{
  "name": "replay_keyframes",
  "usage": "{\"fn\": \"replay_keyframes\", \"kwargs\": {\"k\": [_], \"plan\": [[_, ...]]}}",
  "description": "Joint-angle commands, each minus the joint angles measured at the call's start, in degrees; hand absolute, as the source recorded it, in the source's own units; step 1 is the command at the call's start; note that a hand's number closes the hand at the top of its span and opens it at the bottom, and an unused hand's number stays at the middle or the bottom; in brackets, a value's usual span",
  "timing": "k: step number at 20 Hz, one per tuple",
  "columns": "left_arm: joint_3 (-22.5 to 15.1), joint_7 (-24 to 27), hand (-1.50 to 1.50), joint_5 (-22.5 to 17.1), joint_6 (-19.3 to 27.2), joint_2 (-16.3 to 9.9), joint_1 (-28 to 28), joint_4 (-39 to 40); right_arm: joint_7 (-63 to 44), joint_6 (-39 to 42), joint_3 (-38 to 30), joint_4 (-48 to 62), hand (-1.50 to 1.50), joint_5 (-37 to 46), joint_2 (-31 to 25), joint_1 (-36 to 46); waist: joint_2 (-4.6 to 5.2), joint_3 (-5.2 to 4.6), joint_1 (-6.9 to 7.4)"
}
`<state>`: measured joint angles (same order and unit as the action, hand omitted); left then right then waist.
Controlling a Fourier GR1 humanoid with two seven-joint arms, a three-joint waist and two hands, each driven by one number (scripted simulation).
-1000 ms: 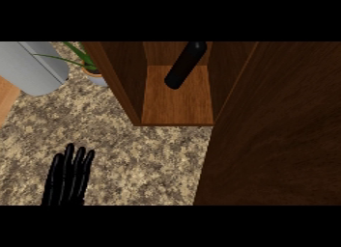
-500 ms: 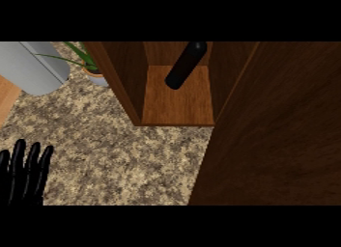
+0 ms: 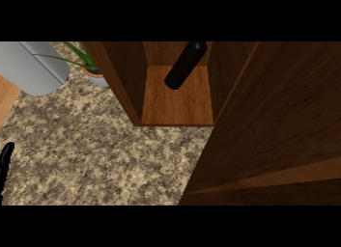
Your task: Pick up the wine, place it into the cabinet and close the cabinet
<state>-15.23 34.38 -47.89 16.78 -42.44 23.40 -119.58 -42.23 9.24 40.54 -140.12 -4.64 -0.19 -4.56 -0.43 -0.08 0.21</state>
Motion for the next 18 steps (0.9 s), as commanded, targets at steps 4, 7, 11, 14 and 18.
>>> {"fn": "replay_keyframes", "kwargs": {"k": [4, 7, 11, 14, 18], "plan": [[5.5, -1.5, -1.5, -2.5, -4.6, -1.1, -1.2, 3.2, 1.3, -12.7, 17.0, 1.0, 1.5, 8.7, 0.1, 5.8, -0.04, -0.09, -0.28], [6.2, -2.3, -1.5, -2.6, -5.3, -1.6, -0.3, 2.2, 1.7, -19.4, 19.9, 1.7, 1.5, 12.1, 0.1, 9.4, -0.26, -0.11, -0.09], [8.4, -2.6, -1.5, -3.2, -8.7, -2.8, 2.9, 1.2, 1.0, -22.9, 19.6, 4.0, 1.5, 14.9, 0.0, 14.4, -0.19, -0.07, 0.7], [11.0, -6.1, -1.5, -7.5, -9.4, -3.4, -1.2, 3.0, 0.9, -25.8, 19.4, 7.1, 1.5, 14.7, -0.1, 20.3, 0.01, -0.12, 0.47], [9.8, -6.9, -1.5, -7.1, -9.7, -1.5, -2.3, 3.7, -2.3, -31.0, 16.8, 7.9, 1.5, 15.3, -0.2, 26.5, 0.15, -0.1, 0.47]]}}
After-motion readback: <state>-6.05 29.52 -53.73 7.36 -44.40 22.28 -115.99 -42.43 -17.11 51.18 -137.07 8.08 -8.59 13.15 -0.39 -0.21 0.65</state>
